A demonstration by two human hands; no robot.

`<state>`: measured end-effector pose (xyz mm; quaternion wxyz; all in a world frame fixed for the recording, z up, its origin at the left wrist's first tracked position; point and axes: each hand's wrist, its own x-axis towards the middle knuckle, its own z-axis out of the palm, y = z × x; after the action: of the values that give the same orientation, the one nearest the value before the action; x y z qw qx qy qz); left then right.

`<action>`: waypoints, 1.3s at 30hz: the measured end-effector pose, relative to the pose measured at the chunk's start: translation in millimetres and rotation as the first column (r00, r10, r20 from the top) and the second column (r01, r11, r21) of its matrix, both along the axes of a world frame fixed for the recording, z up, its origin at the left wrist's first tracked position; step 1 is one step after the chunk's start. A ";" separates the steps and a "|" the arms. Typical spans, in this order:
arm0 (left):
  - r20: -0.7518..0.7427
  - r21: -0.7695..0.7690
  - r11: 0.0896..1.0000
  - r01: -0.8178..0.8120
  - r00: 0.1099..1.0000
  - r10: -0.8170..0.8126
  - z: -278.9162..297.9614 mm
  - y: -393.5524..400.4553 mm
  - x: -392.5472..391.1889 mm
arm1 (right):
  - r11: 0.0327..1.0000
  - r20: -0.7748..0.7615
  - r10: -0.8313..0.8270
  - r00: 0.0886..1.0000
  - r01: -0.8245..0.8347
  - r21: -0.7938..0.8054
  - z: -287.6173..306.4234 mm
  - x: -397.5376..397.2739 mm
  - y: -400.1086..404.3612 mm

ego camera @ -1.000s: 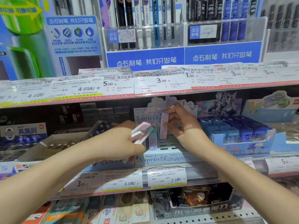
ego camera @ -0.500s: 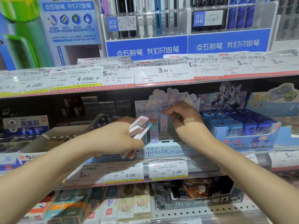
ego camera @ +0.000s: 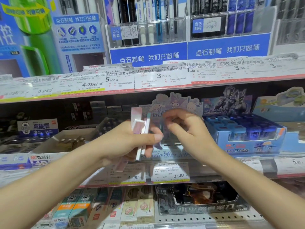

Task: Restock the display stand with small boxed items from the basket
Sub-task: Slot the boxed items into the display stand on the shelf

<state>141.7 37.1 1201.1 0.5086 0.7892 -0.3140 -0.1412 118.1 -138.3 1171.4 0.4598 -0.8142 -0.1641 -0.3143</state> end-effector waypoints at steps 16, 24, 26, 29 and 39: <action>-0.210 -0.105 0.988 0.109 0.969 -0.129 -19.3 -6.9 -9.8 | 0.918 -0.207 0.305 0.929 -0.229 0.325 15.9 -14.9 -4.7; -0.100 -0.149 0.985 -0.086 0.992 0.071 -19.4 -6.8 -16.9 | 0.832 -0.157 0.417 0.895 -0.306 0.463 14.2 -13.2 -3.0; -0.021 -0.169 0.978 -0.121 0.993 0.119 -20.0 -10.8 -16.3 | 0.819 -0.133 0.428 0.894 -0.320 0.477 11.1 -11.3 1.2; 0.081 -0.148 0.980 -0.132 0.986 0.145 -20.3 -11.7 -11.1 | 0.859 -0.107 0.371 0.922 -0.297 0.418 11.3 -7.5 2.2; 0.768 0.117 0.960 -0.256 0.636 0.076 -10.9 8.7 8.1 | 0.998 0.003 0.018 1.000 -0.018 0.053 4.0 19.8 -18.4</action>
<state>149.7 45.8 1190.2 0.2537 0.8514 -0.4056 0.2151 137.9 -156.7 1175.4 0.4840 -0.7997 -0.1637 -0.3153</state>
